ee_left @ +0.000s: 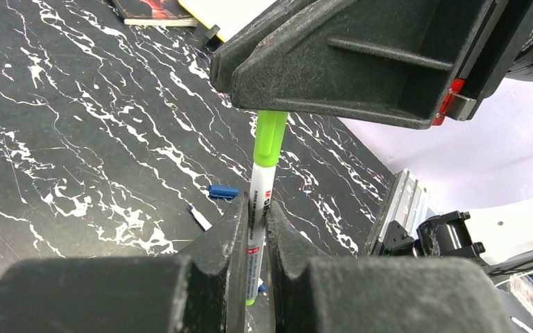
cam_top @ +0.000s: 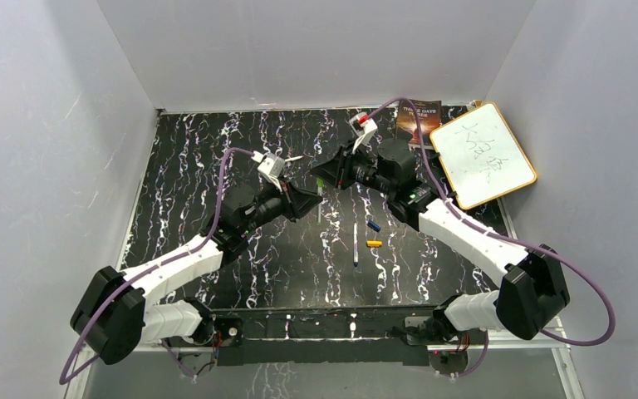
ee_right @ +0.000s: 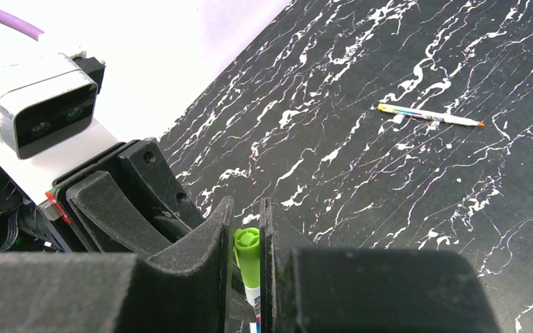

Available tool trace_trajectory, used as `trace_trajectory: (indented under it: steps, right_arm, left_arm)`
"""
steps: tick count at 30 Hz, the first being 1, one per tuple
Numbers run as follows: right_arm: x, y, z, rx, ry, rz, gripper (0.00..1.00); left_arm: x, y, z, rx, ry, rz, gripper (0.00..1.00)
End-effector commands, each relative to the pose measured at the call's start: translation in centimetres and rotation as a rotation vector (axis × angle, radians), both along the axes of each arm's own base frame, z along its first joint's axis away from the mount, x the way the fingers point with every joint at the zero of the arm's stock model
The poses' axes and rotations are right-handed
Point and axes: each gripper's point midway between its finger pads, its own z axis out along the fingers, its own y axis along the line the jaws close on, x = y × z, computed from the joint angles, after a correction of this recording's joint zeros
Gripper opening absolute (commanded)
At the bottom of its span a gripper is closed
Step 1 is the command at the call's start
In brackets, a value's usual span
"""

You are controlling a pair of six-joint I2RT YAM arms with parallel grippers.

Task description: Insert the pens into the pen caps

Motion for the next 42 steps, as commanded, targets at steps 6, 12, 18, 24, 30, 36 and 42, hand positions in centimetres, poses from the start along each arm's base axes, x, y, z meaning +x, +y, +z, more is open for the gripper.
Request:
trace_trajectory:
  steps: [6, 12, 18, 24, 30, 36, 42]
  right_arm:
    - [-2.4, -0.1, -1.9, -0.038, 0.029, 0.055, 0.00]
    - [-2.8, -0.3, -2.5, -0.053, 0.034, 0.052, 0.00]
    - [-3.3, -0.2, -3.4, -0.067, 0.046, 0.055, 0.00]
    - [-3.6, -0.3, -4.4, -0.081, 0.060, 0.052, 0.00]
    - [-4.1, -0.3, -5.2, -0.096, 0.068, 0.054, 0.00]
    - [-4.8, -0.2, -6.8, -0.126, 0.092, 0.056, 0.00]
    - [-5.2, -0.2, -7.8, -0.141, 0.109, 0.056, 0.00]
  left_arm:
    - [1.7, 0.9, 8.2, -0.147, -0.157, 0.101, 0.00]
    - [2.0, 0.9, 9.6, -0.167, -0.179, 0.107, 0.00]
    - [2.2, 0.6, 10.8, -0.192, -0.199, 0.102, 0.00]
    - [2.4, 1.0, 12.2, -0.211, -0.223, 0.125, 0.00]
    - [2.4, 1.4, 13.3, -0.224, -0.245, 0.134, 0.00]
    - [2.6, 1.3, 14.2, -0.243, -0.262, 0.127, 0.00]
    - [2.9, 1.3, 14.9, -0.256, -0.273, 0.124, 0.00]
